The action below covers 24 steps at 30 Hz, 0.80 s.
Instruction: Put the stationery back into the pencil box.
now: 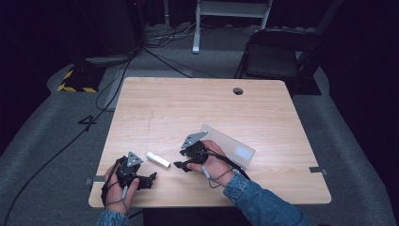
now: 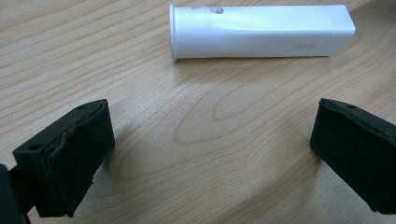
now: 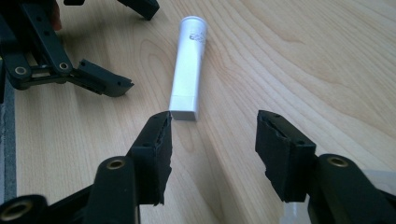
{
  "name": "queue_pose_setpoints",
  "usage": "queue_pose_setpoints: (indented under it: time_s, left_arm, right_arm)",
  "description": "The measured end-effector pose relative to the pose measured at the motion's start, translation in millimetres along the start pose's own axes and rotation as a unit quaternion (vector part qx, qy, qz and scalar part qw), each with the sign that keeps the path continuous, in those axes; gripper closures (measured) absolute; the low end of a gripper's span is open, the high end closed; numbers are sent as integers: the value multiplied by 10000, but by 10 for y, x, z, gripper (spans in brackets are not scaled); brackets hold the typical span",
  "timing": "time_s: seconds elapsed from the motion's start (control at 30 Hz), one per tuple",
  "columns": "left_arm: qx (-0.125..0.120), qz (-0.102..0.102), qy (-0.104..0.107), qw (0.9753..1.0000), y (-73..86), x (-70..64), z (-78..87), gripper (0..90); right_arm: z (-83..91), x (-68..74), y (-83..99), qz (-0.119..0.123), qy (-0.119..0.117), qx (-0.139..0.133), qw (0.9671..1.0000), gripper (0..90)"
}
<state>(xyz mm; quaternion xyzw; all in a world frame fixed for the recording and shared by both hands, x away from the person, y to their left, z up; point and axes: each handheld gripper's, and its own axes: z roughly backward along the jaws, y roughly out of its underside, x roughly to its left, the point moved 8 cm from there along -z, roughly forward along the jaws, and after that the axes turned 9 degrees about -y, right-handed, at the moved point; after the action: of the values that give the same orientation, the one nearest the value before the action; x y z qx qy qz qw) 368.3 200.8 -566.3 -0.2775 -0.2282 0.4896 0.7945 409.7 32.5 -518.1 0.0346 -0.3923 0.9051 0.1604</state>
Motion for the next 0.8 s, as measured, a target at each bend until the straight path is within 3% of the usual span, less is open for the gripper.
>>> queue_pose_setpoints:
  time_s: [0.5, 0.8]
  left_arm:
    - [0, 0, 1, 10000, 0, 0, 0, 2]
    - [1, -2, 0, 10000, 0, 0, 0, 1]
  right_arm:
    - [-333, 90, -25, 42, -108, 93, 9999, 537]
    - [-476, 99, -11, 117, -27, 193, 9997, 603]
